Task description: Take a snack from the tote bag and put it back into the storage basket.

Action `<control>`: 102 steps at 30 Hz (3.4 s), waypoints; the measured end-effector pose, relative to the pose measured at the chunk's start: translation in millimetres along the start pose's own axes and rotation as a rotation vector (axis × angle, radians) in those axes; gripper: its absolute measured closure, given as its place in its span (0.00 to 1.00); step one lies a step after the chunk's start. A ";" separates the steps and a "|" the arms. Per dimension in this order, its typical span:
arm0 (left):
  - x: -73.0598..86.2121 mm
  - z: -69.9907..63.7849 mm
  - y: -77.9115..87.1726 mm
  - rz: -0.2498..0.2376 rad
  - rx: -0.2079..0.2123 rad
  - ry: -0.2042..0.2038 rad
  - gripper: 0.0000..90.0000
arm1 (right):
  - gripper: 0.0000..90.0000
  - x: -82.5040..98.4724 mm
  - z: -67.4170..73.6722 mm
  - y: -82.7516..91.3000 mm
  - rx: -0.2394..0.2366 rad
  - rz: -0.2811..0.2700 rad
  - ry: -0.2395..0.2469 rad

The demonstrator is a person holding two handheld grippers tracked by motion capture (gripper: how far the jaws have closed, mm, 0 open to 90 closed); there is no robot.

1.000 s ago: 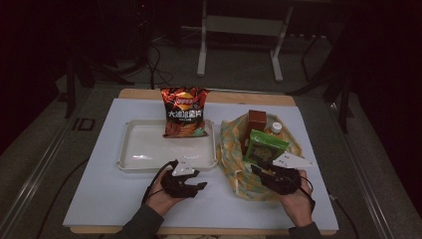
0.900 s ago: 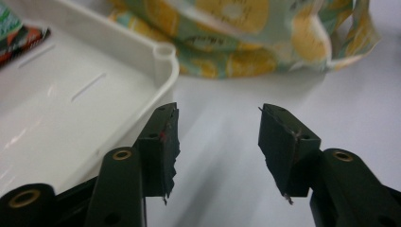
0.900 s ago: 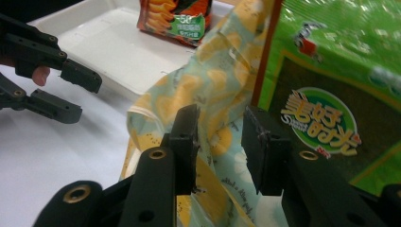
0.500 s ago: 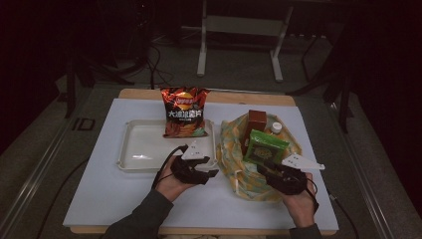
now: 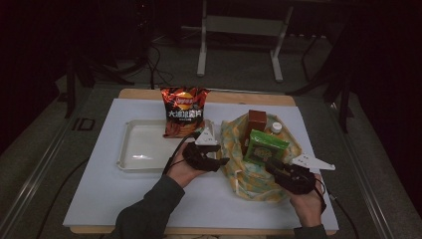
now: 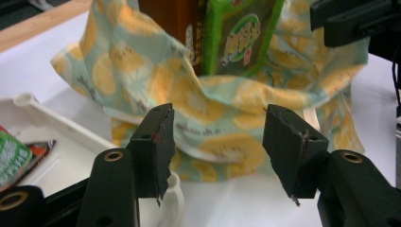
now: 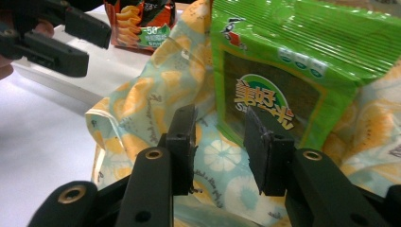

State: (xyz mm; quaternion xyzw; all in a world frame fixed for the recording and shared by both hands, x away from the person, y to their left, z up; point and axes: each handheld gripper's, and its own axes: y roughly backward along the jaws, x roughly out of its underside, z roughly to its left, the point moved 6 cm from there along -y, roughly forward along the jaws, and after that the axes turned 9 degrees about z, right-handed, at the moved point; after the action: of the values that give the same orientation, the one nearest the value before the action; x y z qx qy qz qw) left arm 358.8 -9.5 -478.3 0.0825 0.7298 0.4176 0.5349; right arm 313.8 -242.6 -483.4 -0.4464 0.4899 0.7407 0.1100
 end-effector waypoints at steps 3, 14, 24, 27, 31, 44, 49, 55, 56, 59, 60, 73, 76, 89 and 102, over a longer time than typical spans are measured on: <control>-7.4 1.9 -1.7 -0.004 0.021 -0.004 0.49 | 0.71 0.6 -2.5 1.1 -0.003 -0.002 -0.018; -27.2 6.6 -4.9 -0.034 0.057 0.009 0.48 | 0.70 1.0 -1.0 0.1 -0.016 0.002 -0.019; -31.3 0.7 -17.8 -0.021 0.059 -0.009 0.49 | 0.69 3.4 -0.3 -2.3 -0.025 0.017 -0.021; -34.9 0.9 -19.8 -0.015 0.051 -0.013 0.50 | 0.69 3.2 0.3 -1.5 -0.029 0.018 -0.026; -40.8 3.7 -20.6 -0.017 0.046 -0.012 0.49 | 0.69 3.1 -0.7 -0.5 -0.028 0.015 -0.026; -64.4 13.9 -21.7 -0.054 0.048 -0.012 0.39 | 0.68 4.5 -2.0 -1.8 -0.037 0.020 -0.040; -73.9 20.3 -24.7 -0.048 0.039 -0.004 0.39 | 0.68 4.4 -4.2 0.0 -0.036 0.015 -0.045; -86.1 29.8 -31.6 -0.058 0.068 -0.004 0.31 | 0.67 5.1 -6.3 1.2 -0.042 0.018 -0.057; -88.5 31.3 -32.2 -0.065 0.066 -0.005 0.30 | 0.67 5.1 -6.8 1.5 -0.042 0.017 -0.056; -94.4 33.6 -33.4 -0.078 0.062 -0.005 0.31 | 0.67 5.7 -8.3 2.3 -0.041 0.015 -0.061; -95.7 33.9 -34.9 -0.069 0.065 -0.008 0.31 | 0.67 6.0 -9.1 2.3 -0.040 0.016 -0.062; -113.3 39.8 -51.1 -0.087 0.050 -0.006 0.19 | 0.67 10.3 -9.9 1.2 -0.047 0.028 -0.079; -116.4 41.3 -54.6 -0.090 0.059 -0.012 0.18 | 0.67 11.5 -10.6 -0.1 -0.050 0.034 -0.085; -119.2 41.9 -67.3 -0.130 0.062 -0.019 0.29 | 0.66 12.4 -10.3 -2.6 -0.070 0.043 -0.089; -119.4 33.8 -60.4 -0.139 0.037 -0.075 0.38 | 0.65 12.5 -12.2 -2.7 -0.080 0.038 -0.108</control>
State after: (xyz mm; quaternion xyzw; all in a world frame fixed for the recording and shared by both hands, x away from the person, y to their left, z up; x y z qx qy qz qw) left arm 456.6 -98.0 -438.1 0.0573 0.7210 0.3625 0.5878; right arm 315.0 -254.7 -496.2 -0.4006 0.4617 0.7846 0.1042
